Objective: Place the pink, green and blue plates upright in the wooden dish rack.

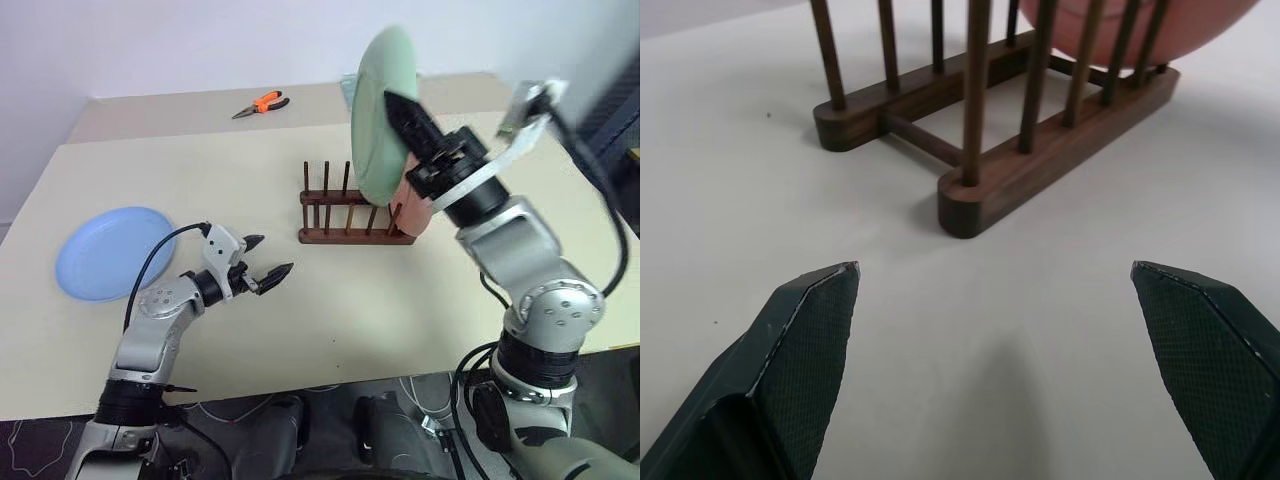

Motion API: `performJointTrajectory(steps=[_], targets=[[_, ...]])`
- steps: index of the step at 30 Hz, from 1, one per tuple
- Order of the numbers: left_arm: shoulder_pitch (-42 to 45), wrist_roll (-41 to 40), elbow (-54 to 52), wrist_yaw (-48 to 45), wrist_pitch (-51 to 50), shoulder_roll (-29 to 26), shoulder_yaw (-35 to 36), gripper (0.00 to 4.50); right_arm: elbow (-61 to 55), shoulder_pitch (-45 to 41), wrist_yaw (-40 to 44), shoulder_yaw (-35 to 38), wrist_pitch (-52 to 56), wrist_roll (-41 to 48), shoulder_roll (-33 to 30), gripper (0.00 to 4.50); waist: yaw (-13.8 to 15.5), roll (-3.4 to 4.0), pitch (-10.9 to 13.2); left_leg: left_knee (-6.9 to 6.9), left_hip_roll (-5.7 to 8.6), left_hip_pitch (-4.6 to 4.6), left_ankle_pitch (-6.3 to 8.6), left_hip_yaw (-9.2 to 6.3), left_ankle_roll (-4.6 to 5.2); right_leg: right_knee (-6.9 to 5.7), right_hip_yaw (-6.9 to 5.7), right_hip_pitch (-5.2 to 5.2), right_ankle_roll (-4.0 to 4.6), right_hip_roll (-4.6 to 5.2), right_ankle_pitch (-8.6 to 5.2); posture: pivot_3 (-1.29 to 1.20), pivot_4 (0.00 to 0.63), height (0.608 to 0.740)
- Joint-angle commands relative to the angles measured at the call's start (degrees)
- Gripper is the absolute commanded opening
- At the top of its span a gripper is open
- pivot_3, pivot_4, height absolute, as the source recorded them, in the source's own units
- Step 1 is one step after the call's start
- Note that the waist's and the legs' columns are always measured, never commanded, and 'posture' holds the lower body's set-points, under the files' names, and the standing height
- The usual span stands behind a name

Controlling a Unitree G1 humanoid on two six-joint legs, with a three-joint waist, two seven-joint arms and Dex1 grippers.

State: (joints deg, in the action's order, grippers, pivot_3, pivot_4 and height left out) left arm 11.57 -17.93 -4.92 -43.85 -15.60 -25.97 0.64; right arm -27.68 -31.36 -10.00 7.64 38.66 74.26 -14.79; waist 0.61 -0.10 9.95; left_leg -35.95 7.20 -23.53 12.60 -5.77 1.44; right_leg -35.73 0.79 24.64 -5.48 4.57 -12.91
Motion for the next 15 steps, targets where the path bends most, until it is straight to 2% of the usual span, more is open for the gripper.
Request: performJointTrajectory(steps=[1,10,11,12,15], targets=[[-0.66,-2.80,-4.36,-1.10,-0.25,-0.77,1.75,4.50,0.99,-0.81,1.41,-0.83,-0.65,-2.44,0.54,0.04,0.02,0.00,0.00,-0.01,0.00,0.00,0.00,0.00,0.00,-0.03,0.00,0.01,0.00,0.00,0.00,0.00,0.150,0.729],[-1.23,-3.57,-6.38,-1.05,-1.72,-1.42,0.94,4.50,9.96,-3.43,-0.23,-0.31,0.24,-6.06,2.39,0.04,-0.04,0.01,0.00,0.00,0.00,0.01,0.00,0.00,0.00,-0.07,0.00,0.03,-0.01,-0.02,0.00,0.00,0.150,0.729],[-1.27,-3.47,-6.50,-1.01,-1.73,-1.35,0.74,4.50,11.34,-4.17,0.12,-0.32,0.20,-7.31,2.22,0.72,-0.04,0.01,0.00,-0.01,-0.01,0.00,0.00,0.00,0.00,-0.08,0.00,0.03,-0.01,-0.02,0.00,0.00,0.150,0.729],[-1.30,-3.37,-6.60,-0.92,-1.77,-1.27,0.56,4.50,12.48,-4.90,0.63,-0.29,0.13,-8.43,2.07,1.04,-0.05,0.01,0.00,-0.01,0.00,0.01,0.00,0.01,-0.01,-0.08,0.00,0.03,0.00,-0.02,0.00,0.00,0.150,0.729],[-1.29,-3.11,-6.72,-0.64,-1.90,-1.23,0.29,4.50,13.43,-7.19,4.74,-2.04,-0.66,-14.73,-0.33,2.55,0.00,0.03,0.02,0.00,0.00,0.01,0.00,0.01,-0.01,-0.09,0.00,0.04,-0.03,-0.03,0.02,0.00,0.150,0.729]])
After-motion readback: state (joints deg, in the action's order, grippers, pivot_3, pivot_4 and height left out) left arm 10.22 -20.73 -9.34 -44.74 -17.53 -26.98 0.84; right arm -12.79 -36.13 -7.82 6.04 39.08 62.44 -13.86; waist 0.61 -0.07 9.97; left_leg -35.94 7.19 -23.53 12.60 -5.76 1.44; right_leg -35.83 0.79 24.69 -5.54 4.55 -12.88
